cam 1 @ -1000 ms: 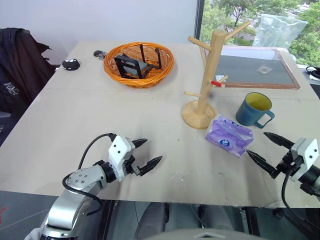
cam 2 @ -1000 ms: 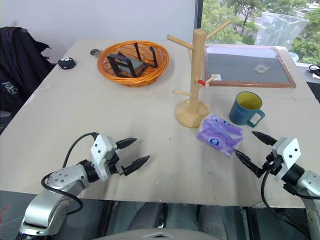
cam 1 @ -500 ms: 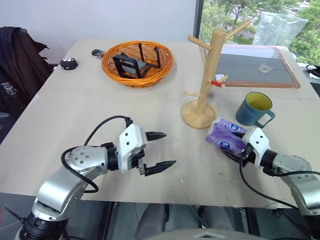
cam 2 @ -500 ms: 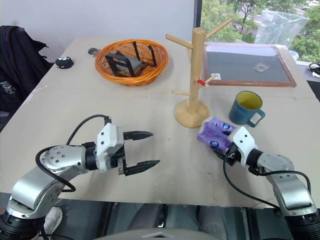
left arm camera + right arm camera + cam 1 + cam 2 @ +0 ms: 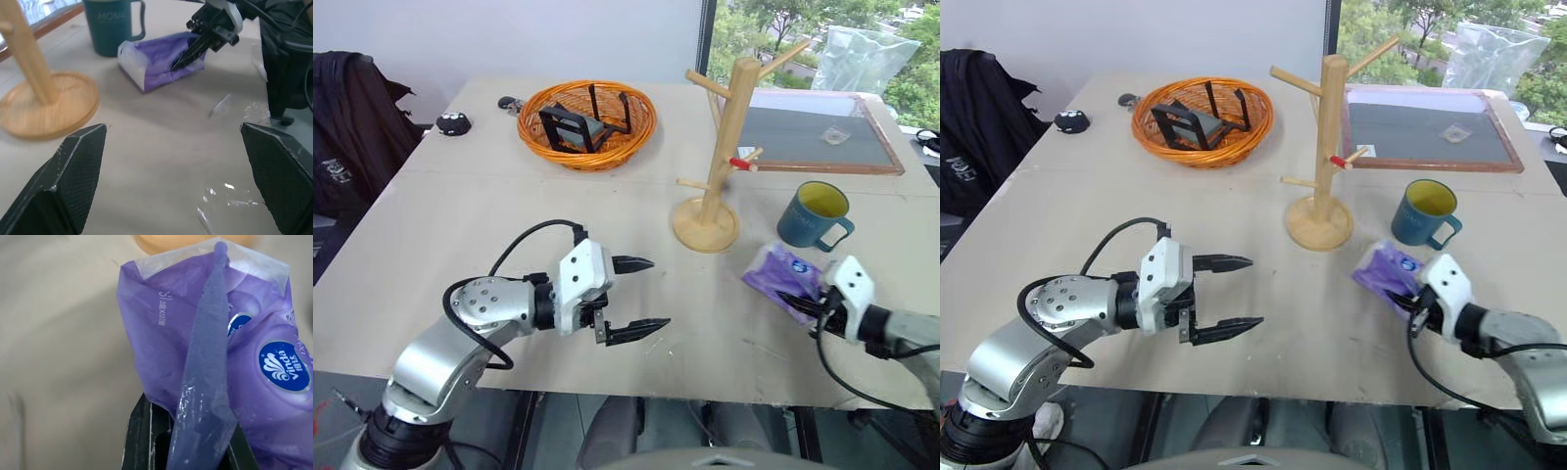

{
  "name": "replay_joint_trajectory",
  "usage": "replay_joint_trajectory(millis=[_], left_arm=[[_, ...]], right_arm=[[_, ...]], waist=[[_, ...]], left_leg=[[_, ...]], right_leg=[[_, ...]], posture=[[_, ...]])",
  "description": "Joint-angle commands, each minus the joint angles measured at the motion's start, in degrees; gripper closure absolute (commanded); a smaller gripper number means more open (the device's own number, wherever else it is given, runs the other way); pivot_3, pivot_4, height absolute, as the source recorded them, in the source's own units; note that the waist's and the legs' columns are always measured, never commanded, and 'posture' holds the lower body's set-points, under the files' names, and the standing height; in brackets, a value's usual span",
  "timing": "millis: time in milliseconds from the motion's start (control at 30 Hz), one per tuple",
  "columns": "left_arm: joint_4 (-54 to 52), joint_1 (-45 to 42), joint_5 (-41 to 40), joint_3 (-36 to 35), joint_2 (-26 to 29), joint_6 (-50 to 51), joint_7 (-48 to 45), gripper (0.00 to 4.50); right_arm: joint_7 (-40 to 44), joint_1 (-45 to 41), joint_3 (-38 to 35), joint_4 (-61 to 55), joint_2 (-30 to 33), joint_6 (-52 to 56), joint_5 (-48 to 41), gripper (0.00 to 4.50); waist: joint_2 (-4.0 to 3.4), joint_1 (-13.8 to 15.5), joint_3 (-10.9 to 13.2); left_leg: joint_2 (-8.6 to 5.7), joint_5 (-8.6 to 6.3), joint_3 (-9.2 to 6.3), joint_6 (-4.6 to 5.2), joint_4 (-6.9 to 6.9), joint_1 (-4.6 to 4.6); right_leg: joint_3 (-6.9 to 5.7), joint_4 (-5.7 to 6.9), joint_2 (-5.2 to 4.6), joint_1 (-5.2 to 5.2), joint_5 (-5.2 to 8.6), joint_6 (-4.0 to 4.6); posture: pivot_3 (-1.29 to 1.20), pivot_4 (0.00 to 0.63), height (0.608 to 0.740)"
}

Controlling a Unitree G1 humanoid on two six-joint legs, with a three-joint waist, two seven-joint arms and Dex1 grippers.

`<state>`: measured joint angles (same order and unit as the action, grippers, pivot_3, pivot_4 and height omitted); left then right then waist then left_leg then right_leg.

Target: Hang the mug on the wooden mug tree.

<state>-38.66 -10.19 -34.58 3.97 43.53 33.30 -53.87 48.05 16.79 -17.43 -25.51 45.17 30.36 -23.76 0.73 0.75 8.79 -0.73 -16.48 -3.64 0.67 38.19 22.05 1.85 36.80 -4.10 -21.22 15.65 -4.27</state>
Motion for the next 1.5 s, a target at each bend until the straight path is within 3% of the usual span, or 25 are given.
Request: replay_joint_trajectory(millis=[33,333,567,667,767,867,1067,1200,1367,1500], left_arm=[[2.04,-4.91,-1.27,3.52,-0.52,-0.94,-5.01,0.00],[11.59,-14.09,5.40,16.31,-6.32,-6.86,-14.09,0.00],[14.28,-14.79,8.69,16.74,-8.73,-8.46,-12.80,0.00],[15.09,-14.81,9.29,15.78,-10.34,-7.66,-10.02,0.00],[16.01,-15.17,9.31,13.98,-12.51,-6.76,-6.19,0.00],[15.51,-15.77,8.95,12.03,-14.67,-4.21,-1.57,0.00],[12.93,-17.75,9.02,12.06,-16.25,-0.13,2.65,0.00],[12.35,-18.46,9.06,12.02,-16.74,0.88,3.52,0.00],[11.61,-19.29,9.57,11.65,-16.84,1.90,4.93,0.00],[10.87,-19.18,12.49,12.19,-16.39,2.94,8.62,0.00]], right_arm=[[3.14,7.75,-11.07,-0.16,1.93,-0.59,-0.26,4.47],[-4.07,6.93,-17.97,16.38,-0.38,-5.13,4.55,4.47],[-6.77,6.00,-23.10,15.63,-1.42,-4.26,2.45,1.87],[-5.65,7.40,-27.33,10.51,-2.29,-2.31,-1.49,0.15],[-4.76,7.72,-30.77,0.86,-3.17,3.22,-10.57,0.05],[-7.82,5.82,-28.57,-5.56,-3.79,6.75,-14.36,0.05],[-25.71,-5.12,-10.64,-5.65,-13.61,6.12,-3.21,0.05],[-33.65,-10.09,-2.96,-1.34,-20.05,1.67,4.57,0.05],[-41.07,-14.87,-0.92,5.03,-24.66,-3.72,11.79,0.05],[-42.69,-17.62,-1.30,8.80,-26.32,-6.53,12.65,0.05]], waist=[[0.01,0.07,0.00],[0.10,-1.55,0.00],[0.06,-1.31,0.03],[0.00,-1.22,0.05],[-0.09,-1.35,0.08],[-0.02,-1.64,0.08],[-0.03,-1.26,0.12],[0.00,-1.25,0.10],[-0.03,-1.29,0.10],[-0.04,-1.49,0.10]], left_leg=[[0.01,0.00,-0.01,0.00,0.01,0.01],[0.02,-0.01,0.15,0.02,0.05,-0.35],[0.02,0.00,0.03,0.02,0.06,-0.28],[0.02,-0.01,-0.01,0.02,0.06,-0.27],[0.02,-0.01,-0.02,0.02,0.06,-0.28],[0.07,-0.01,-0.04,0.02,0.06,-0.32],[0.02,0.00,-0.13,0.00,0.11,-0.24],[-0.05,0.16,-0.10,-0.27,0.09,0.06],[-0.04,0.18,-0.01,-0.31,0.08,0.10],[-0.03,0.18,0.02,-0.31,0.08,0.10]], right_leg=[[-0.02,0.00,0.01,0.01,0.00,0.00],[0.07,-0.02,0.05,0.42,0.01,-0.01],[0.01,-0.05,0.05,0.40,0.01,-0.01],[0.01,-0.05,0.03,0.40,0.01,-0.02],[0.02,-0.04,0.03,0.40,0.00,-0.02],[0.02,0.00,0.07,0.41,0.00,-0.03],[-0.09,-0.01,0.04,0.38,0.00,-0.03],[-0.04,0.03,-0.01,0.00,0.01,-0.03],[0.04,0.07,0.01,-0.12,0.00,-0.03],[0.07,0.08,0.03,-0.14,0.00,-0.03]], posture=[[0.00,0.150,0.737],[0.00,0.150,0.737],[0.00,0.150,0.737],[0.00,0.150,0.737],[0.00,0.150,0.737],[0.00,0.150,0.737],[0.00,0.150,0.737],[0.00,0.150,0.737],[0.00,0.150,0.737],[0.00,0.150,0.737]])
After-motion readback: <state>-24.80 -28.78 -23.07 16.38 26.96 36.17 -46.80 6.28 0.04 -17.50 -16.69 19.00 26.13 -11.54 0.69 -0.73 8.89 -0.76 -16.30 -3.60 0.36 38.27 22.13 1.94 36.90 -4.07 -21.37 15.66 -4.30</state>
